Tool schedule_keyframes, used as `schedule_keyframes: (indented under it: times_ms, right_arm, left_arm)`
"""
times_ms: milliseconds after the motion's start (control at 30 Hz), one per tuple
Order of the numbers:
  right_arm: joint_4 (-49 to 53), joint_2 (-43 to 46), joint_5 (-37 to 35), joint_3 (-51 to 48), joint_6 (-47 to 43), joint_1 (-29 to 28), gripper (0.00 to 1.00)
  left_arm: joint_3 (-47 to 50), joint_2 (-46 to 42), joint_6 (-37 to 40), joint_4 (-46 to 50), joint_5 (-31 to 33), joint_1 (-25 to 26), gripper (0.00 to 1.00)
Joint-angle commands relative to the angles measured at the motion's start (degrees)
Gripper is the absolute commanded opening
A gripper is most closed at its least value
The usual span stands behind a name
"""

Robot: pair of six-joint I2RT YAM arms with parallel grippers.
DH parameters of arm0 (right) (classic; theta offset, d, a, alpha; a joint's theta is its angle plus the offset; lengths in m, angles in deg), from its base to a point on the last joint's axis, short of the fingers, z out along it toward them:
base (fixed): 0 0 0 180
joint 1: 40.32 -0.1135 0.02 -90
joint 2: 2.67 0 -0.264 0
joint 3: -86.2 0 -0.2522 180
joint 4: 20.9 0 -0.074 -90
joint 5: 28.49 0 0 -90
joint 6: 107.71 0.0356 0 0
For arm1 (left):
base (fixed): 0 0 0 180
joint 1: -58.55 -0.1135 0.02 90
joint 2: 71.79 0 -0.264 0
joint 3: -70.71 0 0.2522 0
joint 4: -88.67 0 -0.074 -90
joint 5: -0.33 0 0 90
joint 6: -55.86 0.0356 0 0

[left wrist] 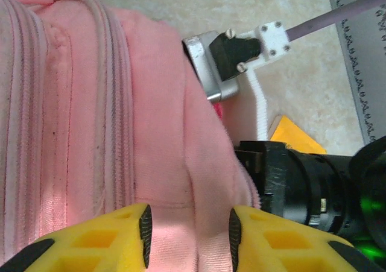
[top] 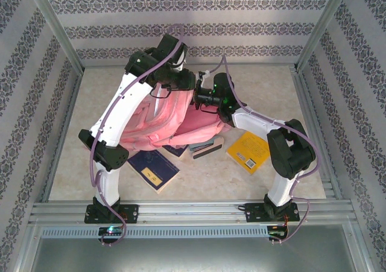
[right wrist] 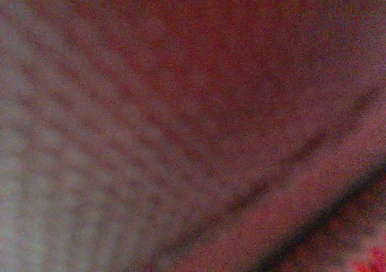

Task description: Pack books, pencil case, and school supplies into a backpack

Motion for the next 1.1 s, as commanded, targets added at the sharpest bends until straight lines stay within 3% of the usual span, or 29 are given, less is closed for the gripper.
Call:
schedule_keyframes:
  times_ms: [0, 133, 300, 733, 1067]
  right_arm:
    - [-5.16, 2.15, 0.86, 1.63, -0.67, -0.39, 0.1]
    - [-5.11, 1.96, 1.09, 2.1, -0.75, -0.44, 0.1]
    - [-5.01, 1.83, 1.27, 2.5, -0.76, -0.43, 0.11]
    - [-4.95, 1.95, 1.39, 2.41, -1.13, -0.47, 0.08]
    - [-4.27, 2.46, 0.98, 2.11, -1.67, -0.23, 0.07]
  left_arm:
    - [-2.37, -0.36, 0.53, 1.6, -0.1, 0.34, 0.42]
    - [-1.3, -0.42, 0.76, 1.16, -2.3, 0.34, 0.51]
    - [0.4, 0.52, 0.82, 1.11, -3.13, 0.34, 0.51]
    - [0.09, 2.07, 0.67, 0.32, -5.21, 0.34, 0.16]
    - [-1.16, 1.54, 0.32, -0.53, -6.23, -0.32, 0.0]
